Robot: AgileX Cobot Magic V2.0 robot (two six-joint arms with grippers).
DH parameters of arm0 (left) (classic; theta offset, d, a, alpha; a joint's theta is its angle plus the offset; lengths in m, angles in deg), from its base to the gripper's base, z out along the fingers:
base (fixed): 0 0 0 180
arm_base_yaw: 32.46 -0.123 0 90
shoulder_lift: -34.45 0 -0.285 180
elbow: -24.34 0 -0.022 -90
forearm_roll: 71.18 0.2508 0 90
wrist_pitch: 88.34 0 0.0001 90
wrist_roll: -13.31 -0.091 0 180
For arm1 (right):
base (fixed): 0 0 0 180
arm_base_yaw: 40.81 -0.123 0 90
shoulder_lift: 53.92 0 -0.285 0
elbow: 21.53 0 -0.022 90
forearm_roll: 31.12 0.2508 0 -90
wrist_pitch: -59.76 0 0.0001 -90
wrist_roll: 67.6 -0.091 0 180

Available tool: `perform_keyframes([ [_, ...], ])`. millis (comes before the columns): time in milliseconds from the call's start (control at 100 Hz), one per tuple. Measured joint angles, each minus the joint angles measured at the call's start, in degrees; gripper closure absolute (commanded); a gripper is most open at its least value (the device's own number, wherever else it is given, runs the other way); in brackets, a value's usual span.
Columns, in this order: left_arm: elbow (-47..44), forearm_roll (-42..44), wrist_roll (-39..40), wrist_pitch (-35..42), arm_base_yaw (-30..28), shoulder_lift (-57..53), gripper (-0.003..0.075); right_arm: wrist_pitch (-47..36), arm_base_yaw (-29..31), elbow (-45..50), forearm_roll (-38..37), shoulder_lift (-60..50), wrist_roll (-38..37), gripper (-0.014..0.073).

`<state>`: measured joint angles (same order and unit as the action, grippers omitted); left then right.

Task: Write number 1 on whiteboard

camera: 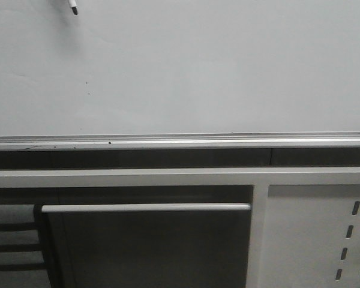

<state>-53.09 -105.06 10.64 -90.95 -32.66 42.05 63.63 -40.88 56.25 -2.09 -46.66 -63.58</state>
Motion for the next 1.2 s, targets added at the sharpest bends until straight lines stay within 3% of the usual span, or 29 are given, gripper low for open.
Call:
perform_keyframes([
  [100,0.0,-8.1,0.0,0.1,0.0,0.0,0.0741,-0.2,0.0,0.0,7.9,0.0,0.0,0.0645],
  [220,0.5,-11.0,0.0,-1.4,0.0,0.0,0.0741,4.1,0.1,-0.4,10.4,0.0,0.0,0.0645],
  [380,8.8,-7.2,-5.0,-9.4,0.0,3.4,0.0741,13.2,0.1,-7.6,7.6,5.3,-0.1,0.0645],
  [660,30.8,-3.4,-21.5,-24.0,0.0,26.7,0.0741,27.2,0.1,-26.7,0.3,29.3,4.7,0.0645],
  [970,35.4,-7.1,-23.9,-21.6,0.3,32.3,0.0741,29.6,0.1,-33.1,0.3,36.5,7.5,0.0645],
  [1200,35.5,-7.9,-26.5,-20.4,9.6,32.3,0.0741,30.7,0.1,-33.1,0.3,36.6,7.6,0.0645],
])
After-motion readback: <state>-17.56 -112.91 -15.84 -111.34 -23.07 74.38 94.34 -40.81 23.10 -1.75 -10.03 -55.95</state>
